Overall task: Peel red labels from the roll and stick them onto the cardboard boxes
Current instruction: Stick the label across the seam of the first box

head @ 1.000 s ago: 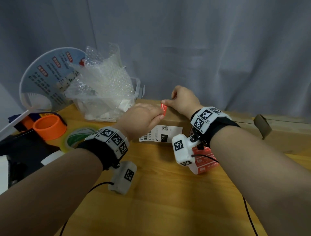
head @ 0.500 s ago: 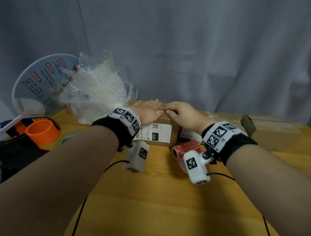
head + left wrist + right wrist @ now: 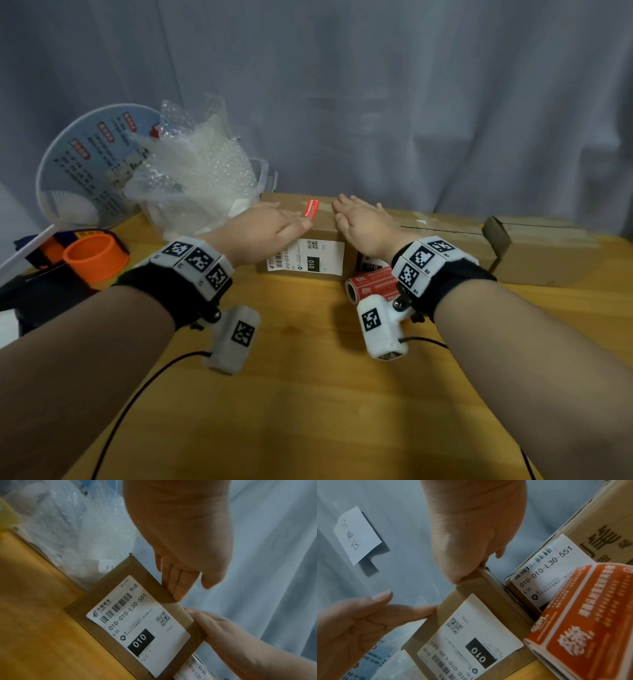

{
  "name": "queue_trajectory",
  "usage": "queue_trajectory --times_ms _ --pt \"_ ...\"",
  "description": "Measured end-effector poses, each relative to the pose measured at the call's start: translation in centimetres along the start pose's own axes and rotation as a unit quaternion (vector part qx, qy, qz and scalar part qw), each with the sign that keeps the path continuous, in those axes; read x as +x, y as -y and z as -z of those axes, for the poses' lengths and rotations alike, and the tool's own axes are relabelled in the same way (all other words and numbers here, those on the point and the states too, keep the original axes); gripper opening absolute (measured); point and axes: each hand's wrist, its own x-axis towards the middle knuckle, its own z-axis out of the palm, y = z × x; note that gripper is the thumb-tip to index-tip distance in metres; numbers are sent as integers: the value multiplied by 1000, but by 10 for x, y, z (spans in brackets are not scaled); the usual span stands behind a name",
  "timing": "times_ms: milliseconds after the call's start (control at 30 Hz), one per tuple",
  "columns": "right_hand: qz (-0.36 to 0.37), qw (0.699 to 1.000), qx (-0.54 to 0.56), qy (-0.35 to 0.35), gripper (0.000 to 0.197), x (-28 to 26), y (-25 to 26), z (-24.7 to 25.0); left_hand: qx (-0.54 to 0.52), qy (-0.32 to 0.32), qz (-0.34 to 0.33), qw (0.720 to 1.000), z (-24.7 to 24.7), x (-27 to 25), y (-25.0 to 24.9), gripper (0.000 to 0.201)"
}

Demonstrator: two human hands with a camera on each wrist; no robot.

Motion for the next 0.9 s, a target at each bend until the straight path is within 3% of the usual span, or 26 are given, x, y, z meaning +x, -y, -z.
queue_trajectory --times_ms 133,267,333,500,700,900 --pt "21 999 -28 -10 46 -1 0 9 -42 -133 57 989 0 -3 4 46" --pt "176 984 -20 -30 42 -8 6 12 -3 -104 70 992 -20 4 16 40" --pt "213 977 -12 -15 39 -9 10 10 -14 -128 73 989 -31 6 20 40" --pt "161 985 -63 19 49 6 9 12 3 -171 77 982 -40 10 20 39" --pt "89 992 -75 52 57 27 11 15 37 -162 75 983 -41 12 25 44" --pt "230 973 -12 9 41 3 6 7 66 -166 80 981 -44 12 24 57"
